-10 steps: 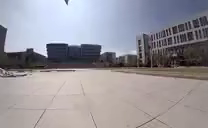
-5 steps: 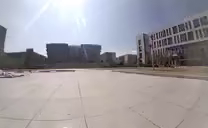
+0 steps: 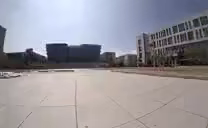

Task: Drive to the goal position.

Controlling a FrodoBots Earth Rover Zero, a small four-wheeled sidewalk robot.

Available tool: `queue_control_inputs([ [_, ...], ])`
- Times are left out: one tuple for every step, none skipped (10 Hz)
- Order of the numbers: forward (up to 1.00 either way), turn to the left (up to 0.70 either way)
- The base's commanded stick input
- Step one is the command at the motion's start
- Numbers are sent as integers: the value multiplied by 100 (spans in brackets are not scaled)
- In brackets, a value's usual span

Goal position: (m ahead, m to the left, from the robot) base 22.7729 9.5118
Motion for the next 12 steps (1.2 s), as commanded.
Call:
queue_control_inputs([
  [70, 2],
  [70, 2],
  [70, 2],
  [70, 2],
  [70, 2],
  [70, 2],
  [70, 2],
  [70, 2],
  [70, 2],
  [70, 23],
  [70, 37],
  [70, 37],
])
